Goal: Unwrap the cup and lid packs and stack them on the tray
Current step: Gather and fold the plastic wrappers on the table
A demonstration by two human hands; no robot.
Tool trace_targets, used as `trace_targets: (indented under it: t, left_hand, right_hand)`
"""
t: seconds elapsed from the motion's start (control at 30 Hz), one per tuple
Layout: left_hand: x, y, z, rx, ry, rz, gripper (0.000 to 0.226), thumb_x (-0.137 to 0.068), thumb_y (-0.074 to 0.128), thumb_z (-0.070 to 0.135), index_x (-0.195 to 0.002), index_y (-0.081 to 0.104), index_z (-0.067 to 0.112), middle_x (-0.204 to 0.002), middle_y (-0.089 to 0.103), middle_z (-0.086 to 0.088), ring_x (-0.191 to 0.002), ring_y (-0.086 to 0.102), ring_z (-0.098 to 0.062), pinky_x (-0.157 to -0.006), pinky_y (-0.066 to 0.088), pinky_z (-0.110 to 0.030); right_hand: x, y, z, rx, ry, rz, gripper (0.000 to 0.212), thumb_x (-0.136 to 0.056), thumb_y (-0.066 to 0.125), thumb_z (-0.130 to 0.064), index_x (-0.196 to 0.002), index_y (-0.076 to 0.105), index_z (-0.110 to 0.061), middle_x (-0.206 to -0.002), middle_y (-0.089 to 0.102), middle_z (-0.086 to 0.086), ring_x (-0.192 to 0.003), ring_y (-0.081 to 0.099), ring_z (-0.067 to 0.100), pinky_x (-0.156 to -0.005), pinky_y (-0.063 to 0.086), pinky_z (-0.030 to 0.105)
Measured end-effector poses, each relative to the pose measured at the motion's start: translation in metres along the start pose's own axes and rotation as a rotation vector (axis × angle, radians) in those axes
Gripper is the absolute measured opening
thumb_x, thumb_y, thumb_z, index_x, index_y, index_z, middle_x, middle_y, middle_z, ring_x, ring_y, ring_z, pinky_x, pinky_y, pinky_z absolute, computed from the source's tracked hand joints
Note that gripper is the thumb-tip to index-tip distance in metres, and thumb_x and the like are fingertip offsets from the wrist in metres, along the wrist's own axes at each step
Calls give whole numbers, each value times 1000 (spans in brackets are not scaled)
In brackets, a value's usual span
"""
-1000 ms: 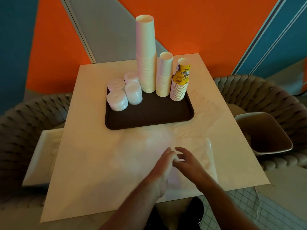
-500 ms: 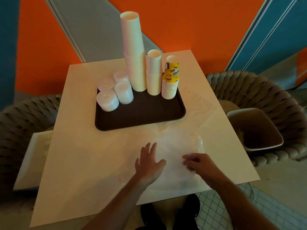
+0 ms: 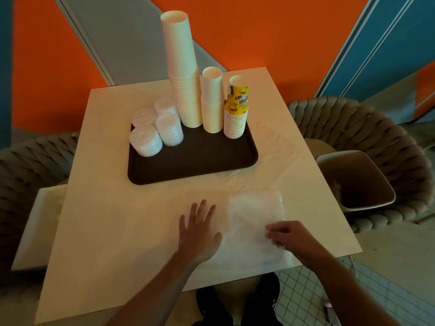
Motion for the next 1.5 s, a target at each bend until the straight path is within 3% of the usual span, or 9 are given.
trace_targets:
  t: [0.27, 0.4, 0.57, 0.7, 0.83, 0.93, 1.1, 1.33, 1.5]
  left_hand:
    - [-9, 8, 0, -71, 63, -8, 78, -101, 44, 51, -159, -5, 34, -165, -23, 3, -152, -22, -22, -121, -9, -50]
    - [-10, 18, -5, -78, 85, -32, 84, -98, 49, 52, -159, -6, 35, -166, -21, 3, -153, -17, -20, -121, -9, -51]
    - [-6, 13, -27, -105, 76, 13, 86, -96, 48, 60, -158, -7, 36, -166, -19, 4, -154, -14, -18, -121, -7, -52]
    - [5, 7, -64, -93, 20, 35, 88, -94, 49, 62, -158, -6, 37, -167, -17, 6, -154, -11, -16, -121, -5, -51]
    - [21, 4, -102, -71, -60, 67, 91, -91, 51, 65, -158, -5, 40, -166, -16, 11, -154, -10, -14, -121, -4, -51]
    - [32, 2, -120, -55, -110, 81, 91, -91, 53, 65, -158, -3, 40, -166, -15, 12, -154, -9, -14, -121, -3, -52]
    - [37, -3, -131, -46, -146, 92, 90, -90, 53, 65, -158, -1, 41, -167, -13, 11, -154, -7, -15, -120, -1, -55]
    - [26, -3, -110, -73, -167, 44, 85, -94, 48, 63, -158, -3, 39, -166, -15, 8, -154, -7, -18, -117, 9, -62]
    - [20, -7, -98, -39, -162, 27, 81, -96, 42, 65, -159, -1, 37, -167, -13, 7, -154, -6, -20, -116, 8, -63]
  right_hand:
    - [-2, -4, 4, 79, -10, 21, 12, -87, 73, 2, -96, 76, -6, -75, 73, 8, -60, 59, 10, -57, 47, 18]
    - [-4, -12, -4, 290, -33, 54, 14, -88, 75, -13, -75, 71, -15, -68, 64, 2, -66, 57, 14, -67, 46, 32]
    - [-14, -31, -66, 528, -354, 394, 23, -93, 71, -17, -116, 69, -21, -108, 67, 4, -92, 61, 19, -82, 45, 29]
    - [-62, 1, -105, 707, -583, 333, 33, -91, 70, -10, -122, 72, -21, -124, 67, 6, -108, 62, 28, -97, 45, 34]
    - [-101, 27, -117, 882, -575, 226, 42, -89, 74, -28, -130, 67, -33, -137, 63, -4, -119, 58, 29, -101, 48, 46]
    - [-108, 32, -117, 809, -640, 271, 31, -81, 84, -28, -111, 78, -31, -125, 71, -3, -106, 64, 30, -95, 51, 44]
    - [-109, 37, -122, 772, -758, 334, 15, -74, 83, 1, -79, 75, -11, -94, 75, 9, -82, 69, 35, -82, 54, 46]
    - [-83, 10, -122, 503, -501, 264, 4, -91, 72, -5, -94, 73, -2, -114, 67, 14, -109, 61, 25, -91, 34, 21]
    - [-26, 28, -116, 343, -352, 130, 8, -93, 72, -20, -86, 73, -20, -126, 58, -7, -120, 54, 12, -95, 41, 29]
Point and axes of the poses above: each hand's wrist, its own x-axis away from the middle knuckle, its own y-axis out of the palm, z = x × y, the point moved 7 cm from there along -x, towards the middle knuckle
